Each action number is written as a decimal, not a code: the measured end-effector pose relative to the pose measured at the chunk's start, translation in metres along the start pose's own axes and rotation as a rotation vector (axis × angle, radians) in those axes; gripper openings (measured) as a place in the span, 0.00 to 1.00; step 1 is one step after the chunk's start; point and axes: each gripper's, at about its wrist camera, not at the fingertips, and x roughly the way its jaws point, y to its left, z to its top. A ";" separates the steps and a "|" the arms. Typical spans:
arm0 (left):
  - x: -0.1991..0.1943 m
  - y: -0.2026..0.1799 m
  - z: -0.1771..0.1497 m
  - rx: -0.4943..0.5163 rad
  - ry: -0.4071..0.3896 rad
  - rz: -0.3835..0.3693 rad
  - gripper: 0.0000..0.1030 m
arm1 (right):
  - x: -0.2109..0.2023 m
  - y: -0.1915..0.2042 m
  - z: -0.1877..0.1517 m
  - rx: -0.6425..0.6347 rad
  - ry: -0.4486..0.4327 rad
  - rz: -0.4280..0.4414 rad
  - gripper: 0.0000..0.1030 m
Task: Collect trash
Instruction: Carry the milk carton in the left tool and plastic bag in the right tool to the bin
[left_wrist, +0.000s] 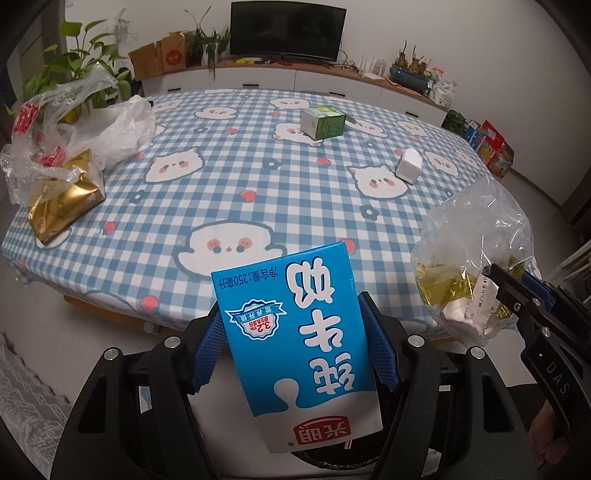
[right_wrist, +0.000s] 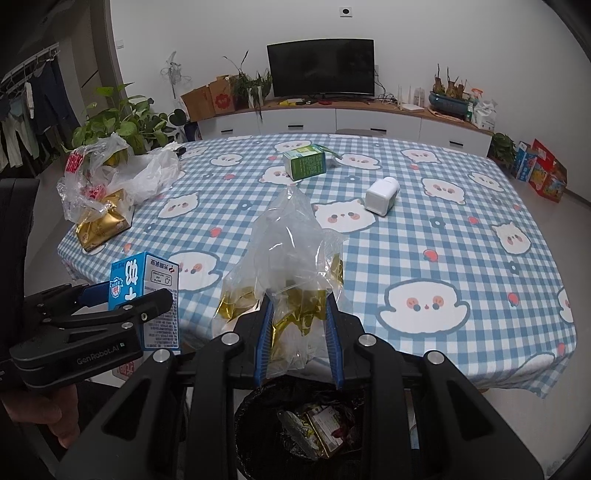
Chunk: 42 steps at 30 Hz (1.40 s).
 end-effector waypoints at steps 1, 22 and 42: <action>-0.001 0.000 -0.004 -0.001 0.001 0.001 0.65 | -0.001 0.000 -0.004 0.000 0.002 -0.001 0.23; 0.010 0.003 -0.089 0.011 0.025 0.015 0.65 | 0.005 0.000 -0.090 0.032 0.088 -0.014 0.23; 0.073 0.009 -0.133 0.000 0.109 0.026 0.65 | 0.055 -0.014 -0.138 0.057 0.209 -0.036 0.23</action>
